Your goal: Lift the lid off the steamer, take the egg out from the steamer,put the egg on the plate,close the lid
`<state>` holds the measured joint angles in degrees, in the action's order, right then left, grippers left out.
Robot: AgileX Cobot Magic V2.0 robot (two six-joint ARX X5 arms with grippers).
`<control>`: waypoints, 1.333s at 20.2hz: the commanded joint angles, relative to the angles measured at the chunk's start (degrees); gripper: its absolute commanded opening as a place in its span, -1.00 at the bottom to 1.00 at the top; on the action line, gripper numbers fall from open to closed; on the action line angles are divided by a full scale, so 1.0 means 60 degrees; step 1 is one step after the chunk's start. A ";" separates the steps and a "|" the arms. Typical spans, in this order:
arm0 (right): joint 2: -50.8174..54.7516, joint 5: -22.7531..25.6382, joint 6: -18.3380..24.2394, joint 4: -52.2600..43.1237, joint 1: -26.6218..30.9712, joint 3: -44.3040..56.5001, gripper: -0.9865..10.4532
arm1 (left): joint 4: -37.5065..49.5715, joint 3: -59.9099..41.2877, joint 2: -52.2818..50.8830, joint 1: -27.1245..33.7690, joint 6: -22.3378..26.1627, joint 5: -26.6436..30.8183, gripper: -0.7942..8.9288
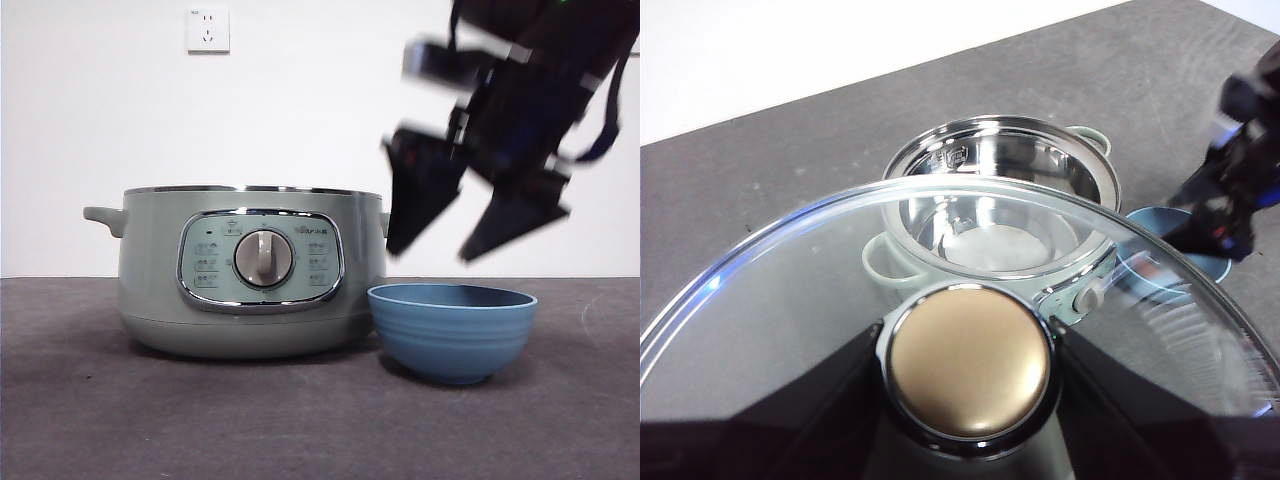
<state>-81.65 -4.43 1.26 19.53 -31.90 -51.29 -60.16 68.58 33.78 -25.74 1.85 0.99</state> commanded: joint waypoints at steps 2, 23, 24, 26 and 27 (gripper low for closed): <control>0.1894 0.0011 -0.0138 0.0605 -0.0022 0.0087 -0.05 | 0.1118 0.0200 0.0233 -0.0025 -0.0069 -0.0506 -0.86; 0.8255 -0.0025 -0.1421 0.3770 -0.0022 0.0084 -0.05 | 0.7898 0.0200 0.6914 -0.0379 -0.0029 -0.1643 -0.86; 0.8255 -0.0025 -0.1468 0.3763 -0.0022 0.0084 -0.05 | 0.8022 0.0200 0.7053 -0.0379 -0.0015 -0.1599 -0.86; 0.8255 -0.0029 -0.1563 0.3767 -0.0022 0.0084 -0.05 | 0.8298 0.0200 0.7373 -0.0379 -0.0011 -0.1439 -0.86; 0.8255 -0.0029 -0.1570 0.3767 -0.0022 0.0084 -0.05 | 0.8422 0.0200 0.7504 -0.0375 -0.0004 -0.1424 -0.86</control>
<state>-32.23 -4.51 -7.22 42.41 -31.90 -51.29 -13.13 68.60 79.15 -27.83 1.87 -7.62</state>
